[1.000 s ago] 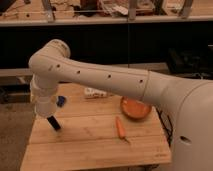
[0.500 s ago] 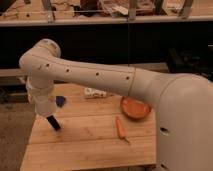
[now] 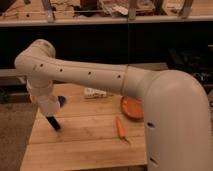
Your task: Place the ceramic cup over the eraser
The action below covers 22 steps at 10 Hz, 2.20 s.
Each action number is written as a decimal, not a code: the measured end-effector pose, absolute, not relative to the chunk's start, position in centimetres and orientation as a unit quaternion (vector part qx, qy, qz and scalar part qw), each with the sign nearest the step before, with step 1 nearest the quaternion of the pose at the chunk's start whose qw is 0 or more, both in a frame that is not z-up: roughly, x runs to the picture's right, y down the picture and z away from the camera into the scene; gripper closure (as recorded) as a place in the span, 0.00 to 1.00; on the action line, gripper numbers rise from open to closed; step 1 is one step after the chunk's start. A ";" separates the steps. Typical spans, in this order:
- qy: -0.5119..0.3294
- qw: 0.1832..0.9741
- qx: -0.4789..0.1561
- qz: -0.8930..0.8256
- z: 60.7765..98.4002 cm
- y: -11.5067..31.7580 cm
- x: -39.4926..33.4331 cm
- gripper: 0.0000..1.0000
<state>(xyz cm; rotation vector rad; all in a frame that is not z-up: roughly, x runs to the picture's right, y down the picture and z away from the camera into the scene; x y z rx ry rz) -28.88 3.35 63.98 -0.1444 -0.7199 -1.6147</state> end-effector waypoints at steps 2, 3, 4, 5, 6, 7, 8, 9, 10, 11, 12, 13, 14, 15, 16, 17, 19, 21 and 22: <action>-0.315 0.633 -0.074 -0.703 65.0 3.5 -28.8 1.00; -0.315 0.632 -0.079 -0.703 65.4 3.6 -28.8 1.00; -0.318 0.630 -0.084 -0.704 65.7 3.9 -29.0 1.00; -0.322 0.629 -0.087 -0.702 65.8 4.1 -29.1 1.00; -0.324 0.629 -0.089 -0.701 66.0 4.2 -29.1 1.00; -0.328 0.628 -0.090 -0.700 66.2 4.2 -29.0 1.00; -0.333 0.626 -0.090 -0.700 66.1 4.3 -29.2 1.00; -0.336 0.623 -0.091 -0.700 66.1 4.4 -29.4 1.00; -0.339 0.621 -0.091 -0.701 66.0 4.5 -29.5 1.00; -0.341 0.618 -0.091 -0.703 66.0 4.6 -29.6 1.00; -0.344 0.614 -0.093 -0.704 66.0 4.7 -29.7 1.00; -0.344 0.610 -0.096 -0.707 66.1 4.9 -29.9 1.00; -0.346 0.605 -0.098 -0.710 66.2 5.1 -30.2 1.00; -0.348 0.598 -0.100 -0.715 66.3 5.5 -30.7 1.00; -0.349 0.595 -0.102 -0.717 66.4 5.6 -30.8 1.00; -0.349 0.593 -0.104 -0.718 66.5 5.7 -30.9 1.00; -0.351 0.589 -0.114 -0.719 67.1 6.2 -31.0 0.96; -0.354 0.585 -0.120 -0.720 67.5 6.5 -31.2 0.78; -0.354 0.583 -0.123 -0.721 67.7 6.7 -31.2 0.69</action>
